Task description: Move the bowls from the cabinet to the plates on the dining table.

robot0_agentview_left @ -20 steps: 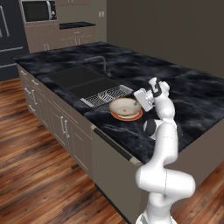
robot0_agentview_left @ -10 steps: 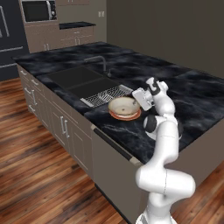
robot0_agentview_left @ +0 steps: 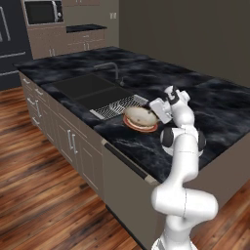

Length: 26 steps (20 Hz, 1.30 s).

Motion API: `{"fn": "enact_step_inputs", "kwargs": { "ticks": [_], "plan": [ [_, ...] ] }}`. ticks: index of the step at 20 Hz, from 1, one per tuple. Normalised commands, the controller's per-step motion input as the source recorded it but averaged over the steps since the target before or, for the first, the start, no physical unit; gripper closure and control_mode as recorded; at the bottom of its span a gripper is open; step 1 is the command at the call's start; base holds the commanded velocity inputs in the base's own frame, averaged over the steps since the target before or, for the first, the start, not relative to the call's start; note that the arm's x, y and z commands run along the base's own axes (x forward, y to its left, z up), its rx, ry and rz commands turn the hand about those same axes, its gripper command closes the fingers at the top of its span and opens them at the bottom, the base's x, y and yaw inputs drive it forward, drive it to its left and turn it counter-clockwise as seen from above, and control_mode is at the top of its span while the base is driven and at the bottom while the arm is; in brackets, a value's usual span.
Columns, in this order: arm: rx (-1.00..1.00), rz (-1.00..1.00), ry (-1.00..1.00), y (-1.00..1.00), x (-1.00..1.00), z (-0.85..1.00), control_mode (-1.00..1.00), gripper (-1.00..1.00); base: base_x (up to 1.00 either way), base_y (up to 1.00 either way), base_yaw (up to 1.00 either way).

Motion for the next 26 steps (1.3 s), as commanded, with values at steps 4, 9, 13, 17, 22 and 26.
{"fn": "enact_step_inputs", "kwargs": {
  "ticks": [4, 9, 13, 17, 22, 26],
  "plan": [
    [0.01, 0.0, 0.0, -0.23, -0.09, 0.08, -1.0, -1.0, 0.0, 0.0, 0.0],
    [0.03, 0.0, 0.0, -0.18, -0.08, 0.22, -1.0, -1.0, 0.0, 0.0, 0.0],
    [0.04, -0.01, 0.03, -0.13, -0.06, 0.36, -1.0, -1.0, 0.0, 0.0, 0.0],
    [0.03, -0.02, 0.04, -0.06, -0.12, 0.4, -1.0, -1.0, 0.0, 0.0, 0.0],
    [0.08, -0.07, 0.07, -0.14, -0.27, 0.31, -1.0, -1.0, 0.0, 0.0, 0.0],
    [0.09, -0.09, 0.04, -0.12, -0.29, 0.27, -1.0, -1.0, 0.0, 0.0, 0.0]
  ]
}}
